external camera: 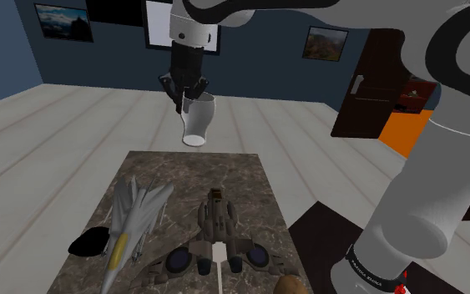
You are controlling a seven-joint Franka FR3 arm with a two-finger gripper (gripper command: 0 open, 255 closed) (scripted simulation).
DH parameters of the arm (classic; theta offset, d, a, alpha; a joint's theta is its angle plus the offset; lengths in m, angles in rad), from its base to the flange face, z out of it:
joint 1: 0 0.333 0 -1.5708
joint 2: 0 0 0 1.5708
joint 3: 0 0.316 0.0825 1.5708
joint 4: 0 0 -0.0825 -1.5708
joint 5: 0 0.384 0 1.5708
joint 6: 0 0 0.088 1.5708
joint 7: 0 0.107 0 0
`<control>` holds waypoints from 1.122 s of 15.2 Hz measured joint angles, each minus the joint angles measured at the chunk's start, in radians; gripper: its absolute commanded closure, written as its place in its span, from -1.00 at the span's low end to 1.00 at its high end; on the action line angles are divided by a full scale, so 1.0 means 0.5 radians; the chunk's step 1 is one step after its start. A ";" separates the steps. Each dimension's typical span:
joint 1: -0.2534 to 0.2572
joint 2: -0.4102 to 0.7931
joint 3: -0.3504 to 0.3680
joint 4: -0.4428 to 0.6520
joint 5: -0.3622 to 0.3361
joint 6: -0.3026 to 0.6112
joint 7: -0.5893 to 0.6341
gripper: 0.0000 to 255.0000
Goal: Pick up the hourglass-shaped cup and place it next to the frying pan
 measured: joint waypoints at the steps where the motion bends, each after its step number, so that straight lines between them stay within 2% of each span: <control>1: 0.012 -0.050 0.012 -0.067 0.014 0.021 0.022 1.00; 9: 0.127 -0.532 0.118 -0.622 0.180 0.129 0.194 1.00; 17: 0.284 -0.923 0.243 -1.008 0.353 0.165 0.388 1.00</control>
